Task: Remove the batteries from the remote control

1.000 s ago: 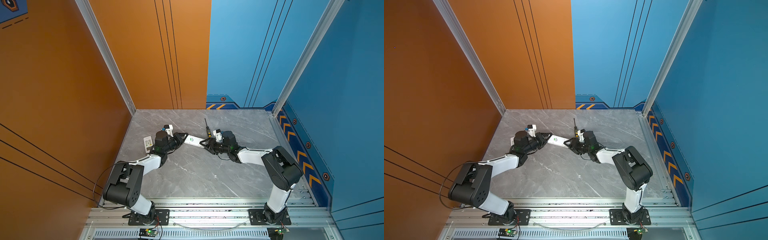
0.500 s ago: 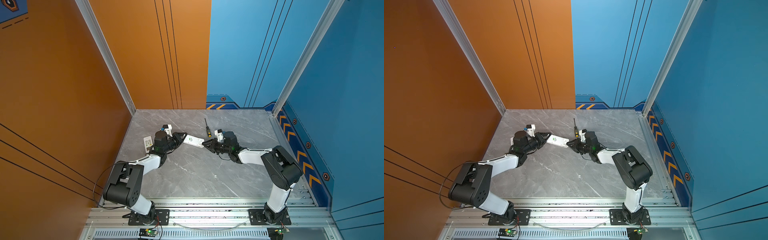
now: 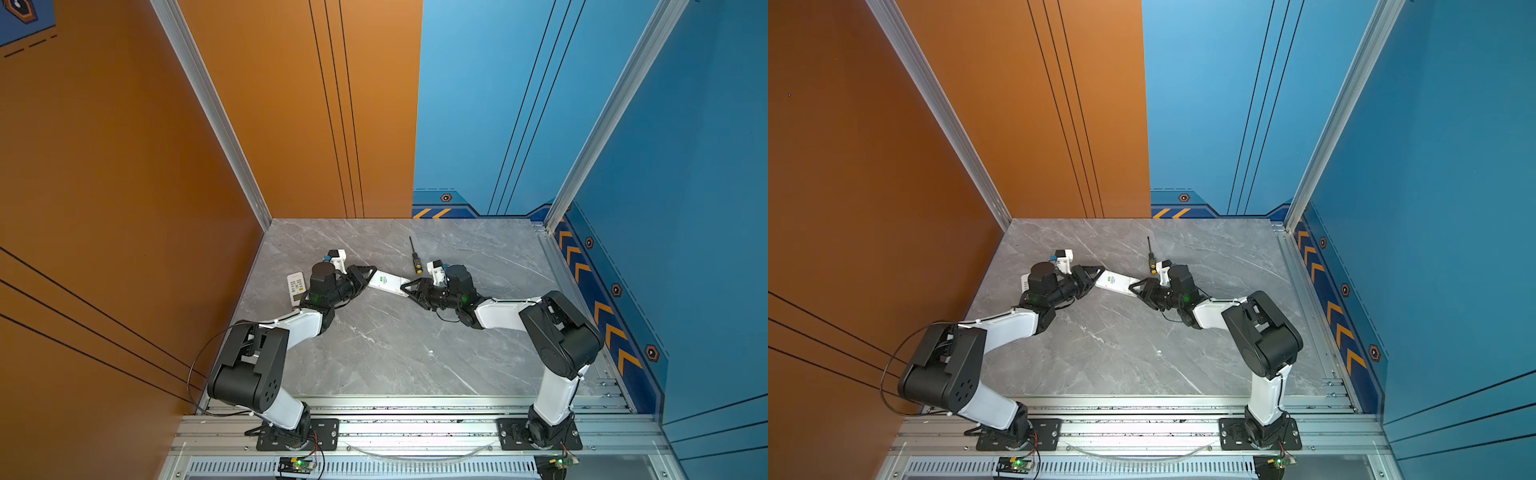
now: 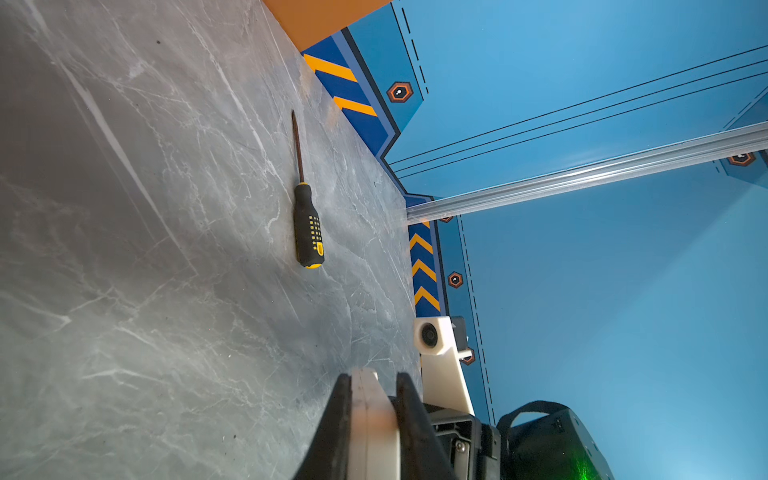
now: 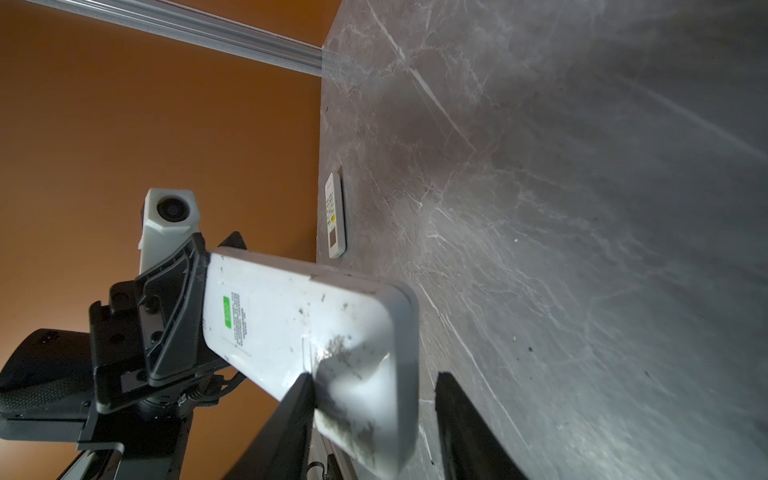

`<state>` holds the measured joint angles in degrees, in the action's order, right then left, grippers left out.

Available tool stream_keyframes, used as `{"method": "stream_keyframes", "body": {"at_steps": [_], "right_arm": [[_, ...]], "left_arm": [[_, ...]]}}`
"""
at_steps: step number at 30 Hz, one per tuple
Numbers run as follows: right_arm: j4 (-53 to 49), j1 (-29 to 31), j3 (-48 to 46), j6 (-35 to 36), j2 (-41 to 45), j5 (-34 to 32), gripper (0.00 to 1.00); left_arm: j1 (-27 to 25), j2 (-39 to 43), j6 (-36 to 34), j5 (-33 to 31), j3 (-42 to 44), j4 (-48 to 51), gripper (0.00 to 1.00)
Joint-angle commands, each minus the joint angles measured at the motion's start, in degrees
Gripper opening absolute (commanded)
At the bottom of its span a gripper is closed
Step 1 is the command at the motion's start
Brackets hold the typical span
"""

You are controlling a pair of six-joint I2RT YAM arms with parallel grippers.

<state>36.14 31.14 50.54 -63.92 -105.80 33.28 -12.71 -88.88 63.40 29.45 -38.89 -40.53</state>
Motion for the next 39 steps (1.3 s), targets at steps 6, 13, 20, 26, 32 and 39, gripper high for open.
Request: {"method": "stream_keyframes", "body": {"at_steps": [6,13,20,26,32,39], "right_arm": [[-3.1,-0.6,-1.0,2.9,0.6,1.6,0.43],[-1.9,-0.7,-1.5,2.5,0.3,0.9,0.30],[-5.4,-0.6,-1.2,4.1,2.9,1.4,0.26],[-6.4,0.2,-1.5,4.3,4.1,1.8,0.25],[-7.4,1.0,0.4,4.6,3.2,1.5,0.23],[-6.8,1.1,1.9,4.2,1.4,2.7,0.20]], "left_arm": [[0.0,0.4,-0.8,0.2,-0.8,-1.6,0.00],[-0.2,0.6,-1.3,0.3,-0.9,-1.5,0.00],[-0.1,1.6,-3.7,-2.5,-0.6,2.3,0.00],[-0.3,2.5,-6.9,-5.3,-0.5,6.9,0.00],[-0.6,2.3,-8.2,-6.1,-0.2,8.2,0.00],[-2.0,1.8,-8.9,-6.9,-0.1,8.2,0.00]]}}
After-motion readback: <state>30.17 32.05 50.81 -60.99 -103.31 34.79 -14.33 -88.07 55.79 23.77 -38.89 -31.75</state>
